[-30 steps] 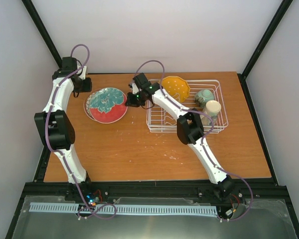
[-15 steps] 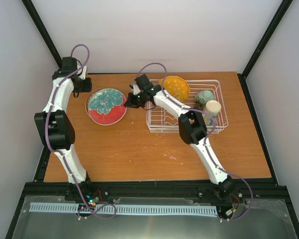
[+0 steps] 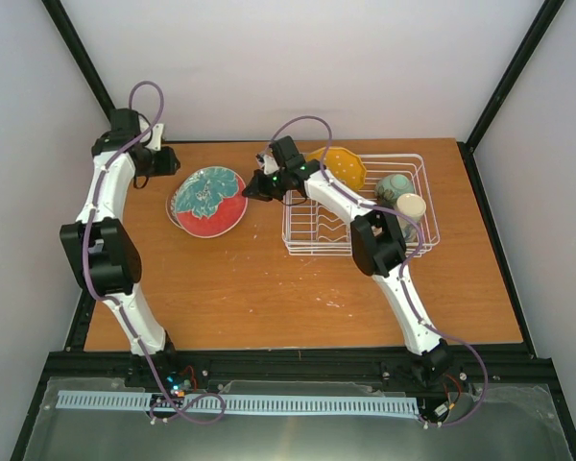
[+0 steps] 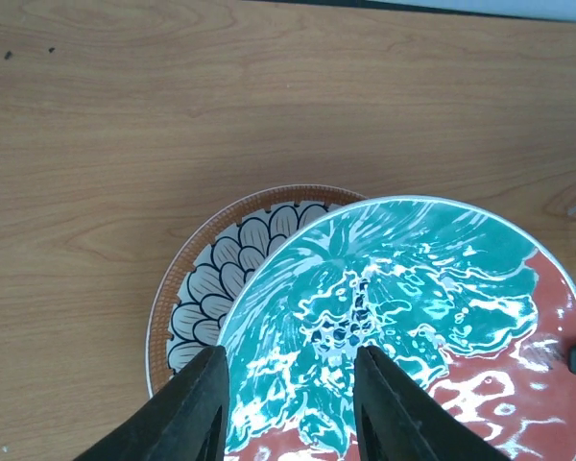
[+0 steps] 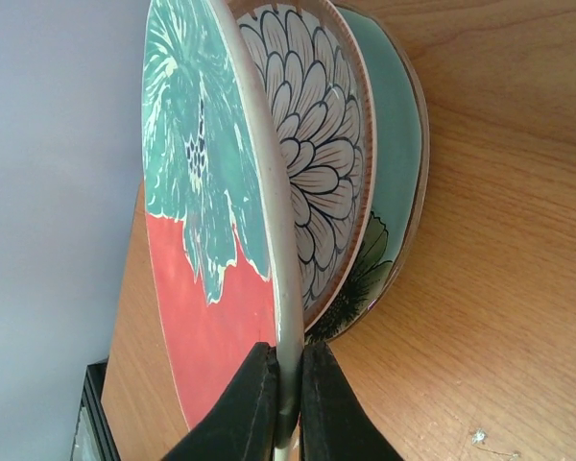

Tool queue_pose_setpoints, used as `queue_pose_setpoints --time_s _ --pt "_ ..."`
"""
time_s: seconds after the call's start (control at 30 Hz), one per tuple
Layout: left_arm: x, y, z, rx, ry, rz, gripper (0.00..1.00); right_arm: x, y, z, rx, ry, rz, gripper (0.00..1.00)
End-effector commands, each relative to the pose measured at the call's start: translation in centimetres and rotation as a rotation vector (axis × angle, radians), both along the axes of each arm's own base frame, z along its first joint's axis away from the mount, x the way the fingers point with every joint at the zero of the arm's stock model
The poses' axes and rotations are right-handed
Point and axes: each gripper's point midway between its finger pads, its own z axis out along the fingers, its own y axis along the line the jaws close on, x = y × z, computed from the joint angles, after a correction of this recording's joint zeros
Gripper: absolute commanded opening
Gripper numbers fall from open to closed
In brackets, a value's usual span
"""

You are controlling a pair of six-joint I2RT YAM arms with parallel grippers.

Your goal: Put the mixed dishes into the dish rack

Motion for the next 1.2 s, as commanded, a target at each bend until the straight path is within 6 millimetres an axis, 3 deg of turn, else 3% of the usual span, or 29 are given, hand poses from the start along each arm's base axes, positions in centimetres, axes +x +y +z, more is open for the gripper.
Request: queue_pose_setpoints --time_s 0.0,0.23,0.37,0.53,0.8,1.17 --pt "-0.2 0.6 2.2 -0.027 -0.07 -0.015 0.38 0.3 0.8 7.2 0.151 -0.12 0.041 0.03" --pt "-0.5 1.0 -0.4 -0.112 -0.032 -0.045 0.38 0.5 0.7 8.8 0.219 -0.108 0.051 0.03" --pt "-0.8 0.2 -2.5 -0.171 0.007 -0.085 0.38 0.9 0.4 9.4 0.256 -0.093 0.047 0.03" --pt "-0.7 -0.4 -3.7 -0.211 0.021 -0.113 0.38 1.1 0.3 10.3 0.283 -0.104 0.049 0.03" --pt "-0.7 0.9 -7.3 -0.172 0.101 -0.08 0.37 0.9 0.4 10.3 0.292 -0.1 0.066 0.03" --pt "-0.7 2.2 -10.6 -0.131 0.175 -0.042 0.38 0.7 0.5 10.3 0.301 -0.096 0.079 0.03"
